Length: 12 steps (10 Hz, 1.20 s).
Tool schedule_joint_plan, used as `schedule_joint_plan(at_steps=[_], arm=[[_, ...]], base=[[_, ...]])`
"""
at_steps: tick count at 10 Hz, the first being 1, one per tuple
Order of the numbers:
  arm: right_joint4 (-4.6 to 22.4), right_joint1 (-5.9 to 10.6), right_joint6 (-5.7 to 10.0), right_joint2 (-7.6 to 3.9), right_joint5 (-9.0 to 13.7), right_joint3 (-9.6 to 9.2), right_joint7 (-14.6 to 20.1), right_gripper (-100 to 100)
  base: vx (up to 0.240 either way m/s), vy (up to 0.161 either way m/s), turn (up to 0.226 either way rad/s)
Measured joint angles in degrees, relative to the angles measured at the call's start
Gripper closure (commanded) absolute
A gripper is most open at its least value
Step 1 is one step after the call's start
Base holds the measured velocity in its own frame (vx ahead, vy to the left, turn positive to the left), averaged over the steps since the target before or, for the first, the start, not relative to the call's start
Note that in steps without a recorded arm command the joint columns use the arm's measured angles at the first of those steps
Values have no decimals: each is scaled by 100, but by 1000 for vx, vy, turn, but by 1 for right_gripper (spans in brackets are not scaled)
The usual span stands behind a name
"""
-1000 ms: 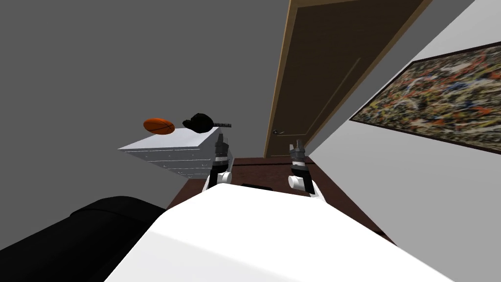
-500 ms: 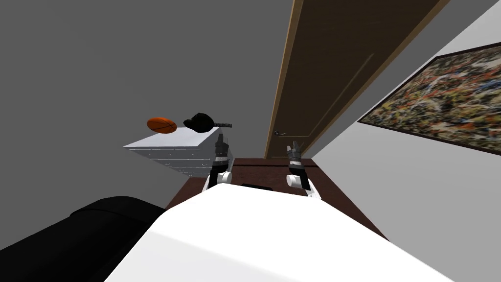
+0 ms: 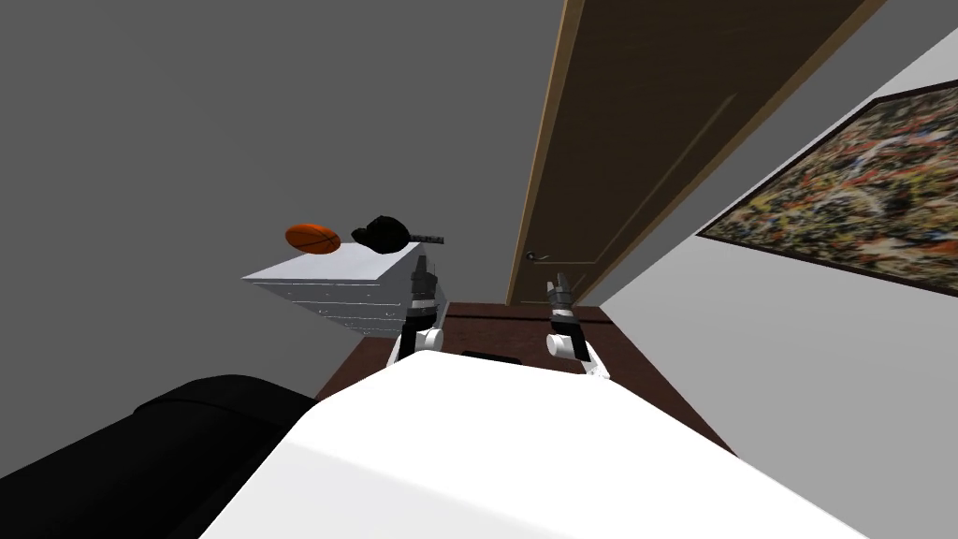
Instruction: Pull the door open
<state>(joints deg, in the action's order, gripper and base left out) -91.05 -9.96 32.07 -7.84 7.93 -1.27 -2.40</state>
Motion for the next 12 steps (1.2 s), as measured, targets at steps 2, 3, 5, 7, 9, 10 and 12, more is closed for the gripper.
schedule_joint_plan(at_steps=[2, 3, 5, 7, 9, 10, 12], arm=[[299, 159, 28, -26, 93, -16, -48, -100], [448, 243, 44, -58, 177, -36, -82, -100], [797, 380, 114, -109, 283, -59, -116, -100], [1083, 493, 149, -161, 383, -74, -141, -100], [1424, 655, 206, -218, 511, -99, -186, -100], [1645, 766, 233, -254, 578, -106, -199, -100], [2002, 941, 280, -312, 749, -147, -273, -100]], base=[[66, -58, 117], [55, -65, 42], [35, -48, 60], [49, -48, 115], [42, -53, 59], [71, -71, 127], [66, -85, 96]])
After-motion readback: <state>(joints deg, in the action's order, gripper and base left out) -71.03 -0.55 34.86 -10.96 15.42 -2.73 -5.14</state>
